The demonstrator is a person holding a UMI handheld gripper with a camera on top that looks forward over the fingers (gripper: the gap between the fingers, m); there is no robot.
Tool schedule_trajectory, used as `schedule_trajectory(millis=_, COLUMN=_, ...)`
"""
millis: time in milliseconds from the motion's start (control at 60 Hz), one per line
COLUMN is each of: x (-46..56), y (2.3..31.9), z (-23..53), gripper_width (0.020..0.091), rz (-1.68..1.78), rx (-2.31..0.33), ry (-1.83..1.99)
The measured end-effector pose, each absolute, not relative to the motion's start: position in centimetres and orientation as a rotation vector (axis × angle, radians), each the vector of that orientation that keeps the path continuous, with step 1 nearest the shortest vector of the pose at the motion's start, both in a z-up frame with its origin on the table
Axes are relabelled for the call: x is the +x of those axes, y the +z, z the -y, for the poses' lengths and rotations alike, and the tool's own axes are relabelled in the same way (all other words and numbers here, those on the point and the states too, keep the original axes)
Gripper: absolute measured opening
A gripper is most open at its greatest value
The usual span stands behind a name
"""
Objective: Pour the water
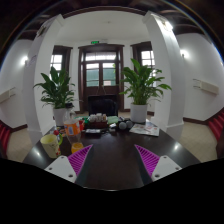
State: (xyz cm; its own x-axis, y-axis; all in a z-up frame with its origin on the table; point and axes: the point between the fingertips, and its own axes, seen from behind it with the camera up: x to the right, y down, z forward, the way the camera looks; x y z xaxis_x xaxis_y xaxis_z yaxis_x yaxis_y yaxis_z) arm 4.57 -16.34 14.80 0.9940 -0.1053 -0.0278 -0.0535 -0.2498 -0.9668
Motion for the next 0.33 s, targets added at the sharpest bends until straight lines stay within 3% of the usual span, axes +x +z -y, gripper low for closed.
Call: schedule_trajectory(millis=333, x=5.4, y=17.9, z=17.2, gripper_width=0.0807, rz=-0.102, rx=-1.777, ry=-0.083)
